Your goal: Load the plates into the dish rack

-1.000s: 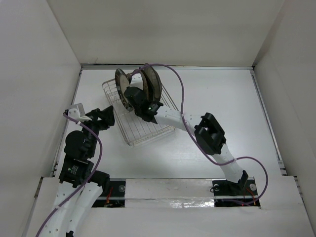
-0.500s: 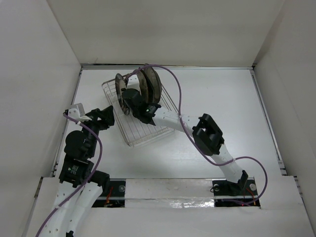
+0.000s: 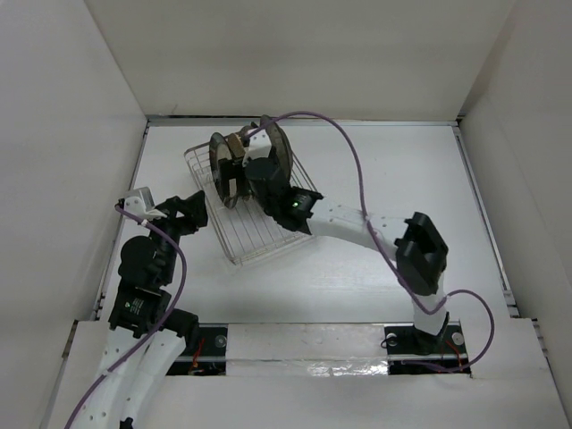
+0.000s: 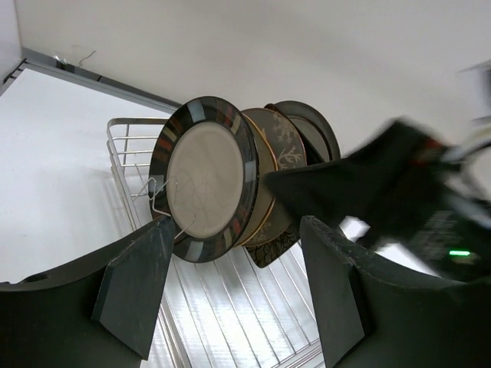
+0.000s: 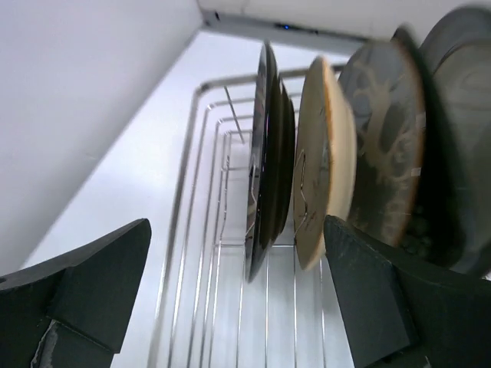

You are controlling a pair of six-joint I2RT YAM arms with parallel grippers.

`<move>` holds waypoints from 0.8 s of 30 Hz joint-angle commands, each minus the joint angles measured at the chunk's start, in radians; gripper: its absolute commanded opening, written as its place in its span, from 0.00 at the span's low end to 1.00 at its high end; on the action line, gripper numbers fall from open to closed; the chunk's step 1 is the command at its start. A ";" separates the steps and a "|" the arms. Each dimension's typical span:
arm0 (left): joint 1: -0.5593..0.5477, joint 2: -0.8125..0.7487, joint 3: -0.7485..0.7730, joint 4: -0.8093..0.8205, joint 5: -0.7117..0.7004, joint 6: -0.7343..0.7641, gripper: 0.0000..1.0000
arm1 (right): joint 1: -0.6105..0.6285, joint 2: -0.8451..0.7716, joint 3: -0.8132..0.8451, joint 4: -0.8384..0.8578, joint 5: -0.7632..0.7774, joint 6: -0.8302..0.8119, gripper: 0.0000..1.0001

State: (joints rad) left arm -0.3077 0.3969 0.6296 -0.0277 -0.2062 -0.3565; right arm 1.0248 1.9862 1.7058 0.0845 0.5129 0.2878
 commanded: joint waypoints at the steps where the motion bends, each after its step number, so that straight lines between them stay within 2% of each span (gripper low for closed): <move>1: -0.005 0.005 -0.007 0.066 0.002 0.008 0.64 | 0.009 -0.185 -0.084 0.129 -0.033 -0.025 1.00; 6: 0.004 0.014 -0.016 0.081 0.030 0.014 0.64 | 0.009 -0.380 -0.276 0.162 0.018 -0.061 1.00; 7: 0.015 0.016 -0.016 0.081 0.037 0.020 0.64 | 0.009 -0.451 -0.357 0.188 0.028 -0.064 1.00; 12: 0.025 0.031 -0.024 0.097 0.057 0.033 0.64 | -0.078 -0.668 -0.593 0.206 0.120 -0.061 1.00; 18: 0.035 0.060 -0.038 0.130 0.091 0.039 0.64 | -0.219 -0.912 -0.843 0.158 0.108 0.002 0.99; 24: 0.035 0.091 -0.042 0.143 0.093 0.062 0.64 | -0.367 -1.033 -1.024 0.176 -0.003 0.060 0.96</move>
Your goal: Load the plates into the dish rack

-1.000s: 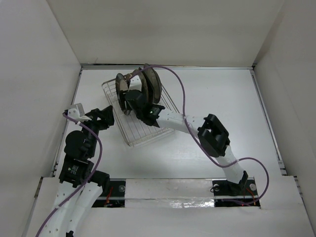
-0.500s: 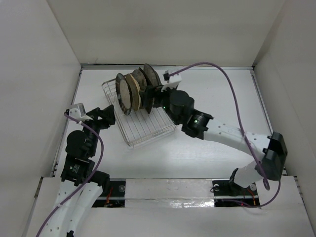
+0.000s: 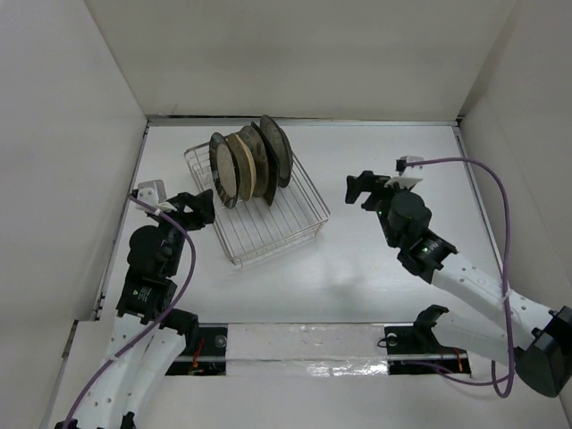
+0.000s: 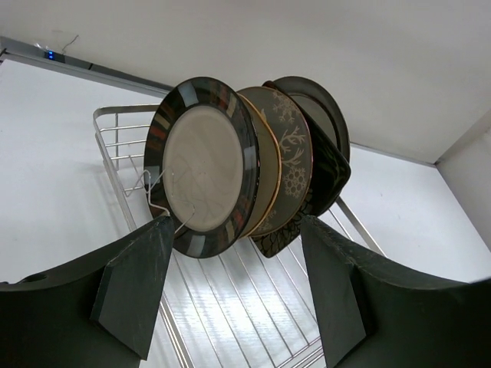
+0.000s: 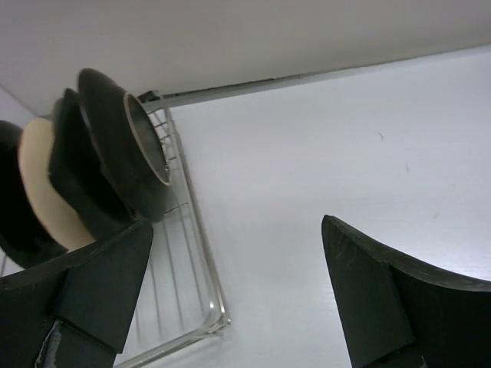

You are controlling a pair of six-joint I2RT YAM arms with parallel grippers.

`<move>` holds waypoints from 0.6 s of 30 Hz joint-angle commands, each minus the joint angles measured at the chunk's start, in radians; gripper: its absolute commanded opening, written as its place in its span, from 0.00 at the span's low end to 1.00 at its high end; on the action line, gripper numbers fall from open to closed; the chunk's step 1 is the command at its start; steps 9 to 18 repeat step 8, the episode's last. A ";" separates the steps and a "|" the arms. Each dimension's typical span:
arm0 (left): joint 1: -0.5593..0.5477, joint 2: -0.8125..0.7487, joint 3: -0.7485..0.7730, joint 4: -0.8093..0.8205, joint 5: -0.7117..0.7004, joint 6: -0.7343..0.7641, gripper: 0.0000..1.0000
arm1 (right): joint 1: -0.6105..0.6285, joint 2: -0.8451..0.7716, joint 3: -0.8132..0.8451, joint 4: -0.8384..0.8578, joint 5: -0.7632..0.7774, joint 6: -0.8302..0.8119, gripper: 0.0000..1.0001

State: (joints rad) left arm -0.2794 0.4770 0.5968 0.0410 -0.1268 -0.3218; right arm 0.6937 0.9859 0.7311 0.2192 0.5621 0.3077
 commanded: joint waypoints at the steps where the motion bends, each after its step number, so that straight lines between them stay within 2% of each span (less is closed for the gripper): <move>1: 0.006 0.014 -0.008 0.074 0.003 0.036 0.63 | -0.051 -0.049 -0.065 0.051 -0.063 0.047 0.96; 7: 0.006 0.031 -0.014 0.085 -0.007 0.050 0.62 | -0.121 -0.041 -0.127 0.091 -0.149 0.073 0.95; 18: 0.006 0.032 -0.014 0.082 -0.007 0.053 0.62 | -0.122 -0.032 -0.130 0.091 -0.153 0.074 0.95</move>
